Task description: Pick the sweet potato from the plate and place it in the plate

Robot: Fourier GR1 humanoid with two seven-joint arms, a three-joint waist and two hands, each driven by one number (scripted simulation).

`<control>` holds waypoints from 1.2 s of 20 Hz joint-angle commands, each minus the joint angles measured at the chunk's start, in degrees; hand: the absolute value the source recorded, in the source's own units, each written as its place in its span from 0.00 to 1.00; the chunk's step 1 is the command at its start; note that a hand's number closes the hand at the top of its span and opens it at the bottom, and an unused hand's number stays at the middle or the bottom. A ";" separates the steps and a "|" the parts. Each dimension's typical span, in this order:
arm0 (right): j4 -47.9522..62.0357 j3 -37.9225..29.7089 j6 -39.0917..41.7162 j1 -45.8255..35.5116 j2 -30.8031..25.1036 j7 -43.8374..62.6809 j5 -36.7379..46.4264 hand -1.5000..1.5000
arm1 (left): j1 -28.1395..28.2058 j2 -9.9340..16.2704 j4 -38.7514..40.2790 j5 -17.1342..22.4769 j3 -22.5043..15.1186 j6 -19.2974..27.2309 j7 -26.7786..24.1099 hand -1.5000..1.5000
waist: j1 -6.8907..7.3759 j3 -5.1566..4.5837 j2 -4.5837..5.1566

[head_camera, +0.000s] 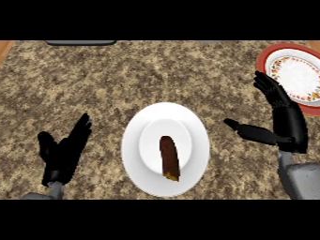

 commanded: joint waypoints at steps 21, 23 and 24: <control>-16.04 24.45 17.40 -6.29 -1.89 46.20 23.60 0.00 | -1.37 -1.12 1.53 -0.40 3.63 -4.48 3.48 0.50 | 0.10 -0.24 0.06; -10.23 22.96 20.54 -11.49 -0.24 47.28 24.70 0.00 | 0.32 -1.80 -0.31 -2.45 2.86 -3.14 3.09 0.50 | 0.43 -0.23 0.11; -9.84 24.20 19.32 -10.22 1.64 47.56 26.42 0.00 | 3.05 -3.25 -2.21 -4.88 0.58 -1.35 1.90 0.50 | 0.45 -0.22 0.08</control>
